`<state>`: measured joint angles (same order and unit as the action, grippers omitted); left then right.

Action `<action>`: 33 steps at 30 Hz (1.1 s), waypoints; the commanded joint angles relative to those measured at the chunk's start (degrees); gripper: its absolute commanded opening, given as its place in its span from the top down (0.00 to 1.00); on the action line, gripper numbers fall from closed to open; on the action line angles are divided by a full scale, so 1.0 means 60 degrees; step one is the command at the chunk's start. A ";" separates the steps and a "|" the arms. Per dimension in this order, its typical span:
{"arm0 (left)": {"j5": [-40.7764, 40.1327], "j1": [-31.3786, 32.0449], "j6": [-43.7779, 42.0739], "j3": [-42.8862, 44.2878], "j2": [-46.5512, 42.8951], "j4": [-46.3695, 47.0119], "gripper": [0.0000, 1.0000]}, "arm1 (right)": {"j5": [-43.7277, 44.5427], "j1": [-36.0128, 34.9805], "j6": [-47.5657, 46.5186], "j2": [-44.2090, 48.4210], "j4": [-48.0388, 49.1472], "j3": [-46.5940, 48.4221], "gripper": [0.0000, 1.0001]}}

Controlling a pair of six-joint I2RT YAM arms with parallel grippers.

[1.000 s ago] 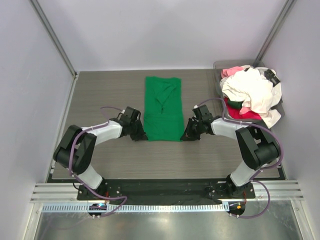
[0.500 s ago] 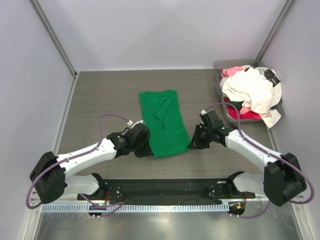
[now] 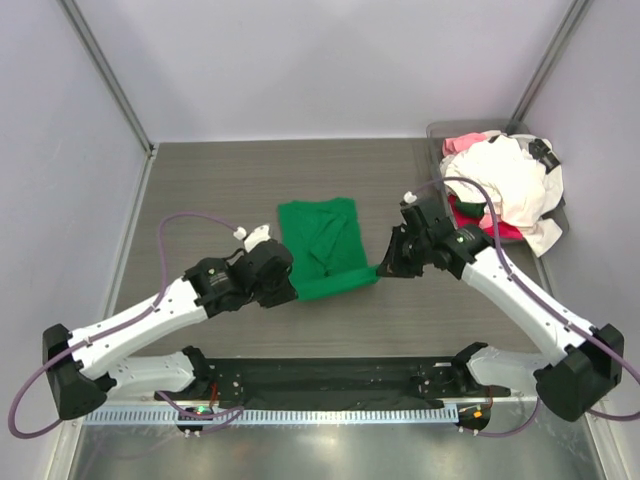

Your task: Fold and stack the t-shirts

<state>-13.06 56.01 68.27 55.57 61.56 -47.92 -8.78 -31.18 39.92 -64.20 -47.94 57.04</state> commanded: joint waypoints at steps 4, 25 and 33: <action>-0.0739 -0.0808 -0.1092 0.1211 0.0755 -0.0876 1.00 | 0.0906 0.0215 -0.0953 -0.1718 -0.0286 0.2033 0.99; 0.2483 -0.5336 -0.3746 0.4536 0.5353 0.0106 1.00 | 0.0086 0.1959 -0.2405 -0.7478 -0.0637 0.7528 0.99; 0.3128 -0.6111 -0.3995 0.5810 0.7212 0.0135 1.00 | -0.0222 0.2340 -0.2552 -0.9379 -0.1018 0.9418 0.99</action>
<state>4.40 21.30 47.13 87.24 102.69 -45.76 -11.00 -18.79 26.59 -118.30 -52.66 108.73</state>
